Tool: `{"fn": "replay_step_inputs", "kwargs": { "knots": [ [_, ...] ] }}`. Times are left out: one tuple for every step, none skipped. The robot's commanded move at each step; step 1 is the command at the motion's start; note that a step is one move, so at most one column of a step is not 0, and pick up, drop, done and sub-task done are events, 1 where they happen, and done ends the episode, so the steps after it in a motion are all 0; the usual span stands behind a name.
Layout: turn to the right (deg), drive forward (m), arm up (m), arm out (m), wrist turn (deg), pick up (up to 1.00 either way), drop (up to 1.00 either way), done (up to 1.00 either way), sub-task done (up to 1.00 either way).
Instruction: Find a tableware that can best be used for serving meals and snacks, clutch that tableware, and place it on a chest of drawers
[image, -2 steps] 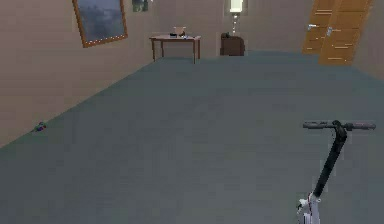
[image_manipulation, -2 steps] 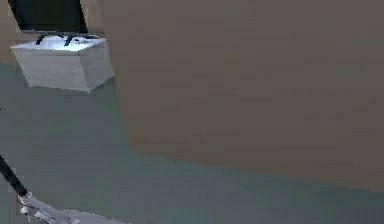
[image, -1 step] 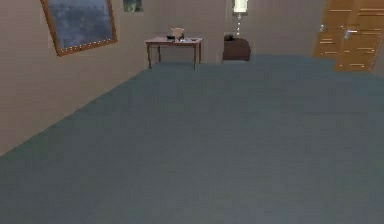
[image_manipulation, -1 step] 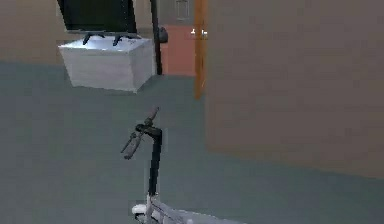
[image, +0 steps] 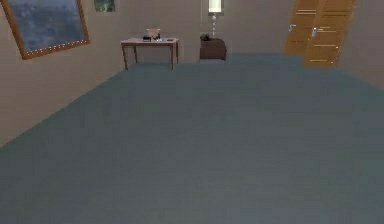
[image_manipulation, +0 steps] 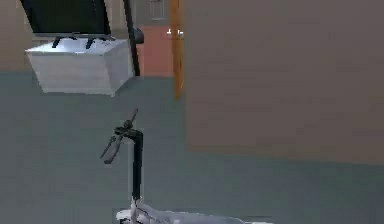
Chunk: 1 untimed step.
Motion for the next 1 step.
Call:
{"fn": "replay_step_inputs", "kwargs": {
  "knots": [
    [0.0, 1.00, 0.00, 0.00, 0.0, 0.00, 0.00, 0.00, 0.00]
  ]
}}
